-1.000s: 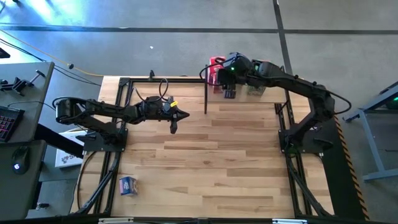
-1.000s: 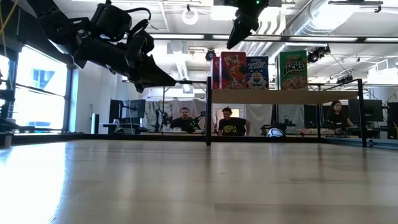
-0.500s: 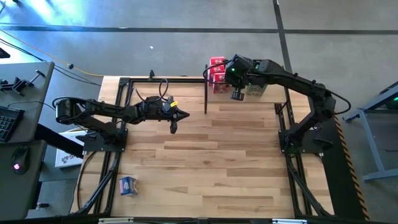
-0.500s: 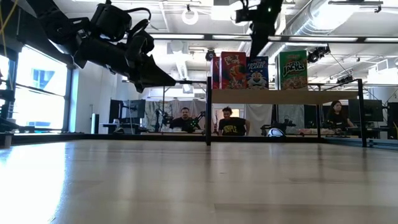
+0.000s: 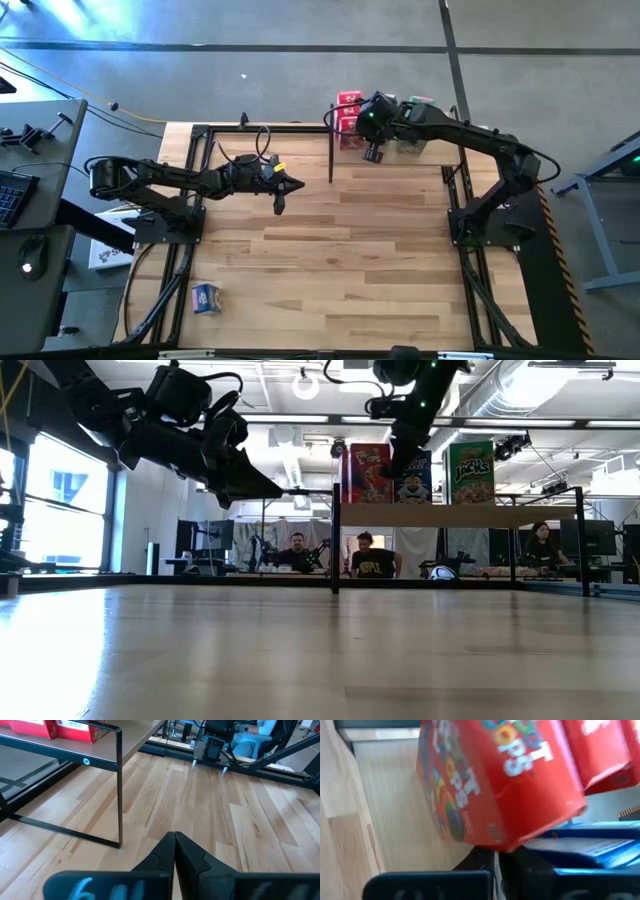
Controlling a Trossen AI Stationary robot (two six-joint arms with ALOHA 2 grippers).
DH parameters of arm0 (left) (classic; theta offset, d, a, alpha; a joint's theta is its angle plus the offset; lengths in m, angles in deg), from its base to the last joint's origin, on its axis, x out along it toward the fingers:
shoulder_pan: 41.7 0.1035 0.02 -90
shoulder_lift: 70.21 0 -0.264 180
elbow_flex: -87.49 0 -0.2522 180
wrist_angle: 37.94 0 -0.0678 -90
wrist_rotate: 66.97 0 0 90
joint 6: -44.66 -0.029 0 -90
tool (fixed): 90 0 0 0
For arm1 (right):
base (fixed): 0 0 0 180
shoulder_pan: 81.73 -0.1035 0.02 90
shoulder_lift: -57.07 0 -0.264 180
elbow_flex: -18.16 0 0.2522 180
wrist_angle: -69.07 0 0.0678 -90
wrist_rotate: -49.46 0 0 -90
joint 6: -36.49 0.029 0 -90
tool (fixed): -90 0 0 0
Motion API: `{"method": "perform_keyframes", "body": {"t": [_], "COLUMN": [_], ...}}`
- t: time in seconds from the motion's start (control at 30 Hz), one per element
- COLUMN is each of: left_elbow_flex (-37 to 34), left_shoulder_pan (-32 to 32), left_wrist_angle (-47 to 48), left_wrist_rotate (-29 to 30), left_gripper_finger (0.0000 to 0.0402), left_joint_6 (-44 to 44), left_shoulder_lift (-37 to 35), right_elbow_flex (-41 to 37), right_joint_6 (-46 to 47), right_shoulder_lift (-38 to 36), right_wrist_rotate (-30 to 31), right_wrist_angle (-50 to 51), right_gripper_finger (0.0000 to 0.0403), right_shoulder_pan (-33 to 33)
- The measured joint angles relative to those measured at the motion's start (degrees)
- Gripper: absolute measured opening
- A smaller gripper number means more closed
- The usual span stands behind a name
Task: Stack cereal on shelf
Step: Put the red cereal box on the shelf and aligned with the other red cereal boxes, then move the blue cereal box to the center of the table
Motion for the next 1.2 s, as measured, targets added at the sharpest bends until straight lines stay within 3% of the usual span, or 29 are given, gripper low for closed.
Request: {"method": "perform_keyframes", "body": {"t": [0.4, 0.67, 0.77, 0.9, 1.03, 1.2], "left_elbow_flex": [0.0, 0.0, 0.0, 0.0, 1.0, 7.5], "left_shoulder_pan": [0.0, 0.0, 0.0, -0.7, -2.5, -7.3], "left_wrist_angle": [0.0, 1.3, 1.2, 1.3, 4.1, 22.7], "left_wrist_rotate": [0.0, 0.0, 0.0, 0.2, 0.1, 4.3], "left_gripper_finger": [0.0, 0.0, 0.0, 0.0, 0.0, 0.0], "left_joint_6": [0.0, 0.6, 1.1, 1.1, 3.3, 5.2], "left_shoulder_lift": [0.0, 0.0, 0.0, 0.0, -0.6, -1.9], "right_elbow_flex": [0.0, 2.4, 2.3, -8.5, -23.7, -39.2], "right_joint_6": [0.5, 0.5, 1.2, 4.7, 8.9, 14.5], "right_shoulder_lift": [0.0, -1.2, -5.0, -11.7, -18.8, -23.8], "right_wrist_rotate": [-2.7, -2.3, -6.4, -15.3, -18.6, -19.4], "right_wrist_angle": [-4.1, -0.5, 0.3, -9.3, -26.5, -48.2], "right_gripper_finger": [0.0, 0.0, 0.0, 0.0, 0.0, 0.0], "right_shoulder_pan": [0.0, -1.5, -2.4, -2.9, -5.4, -10.5]}}
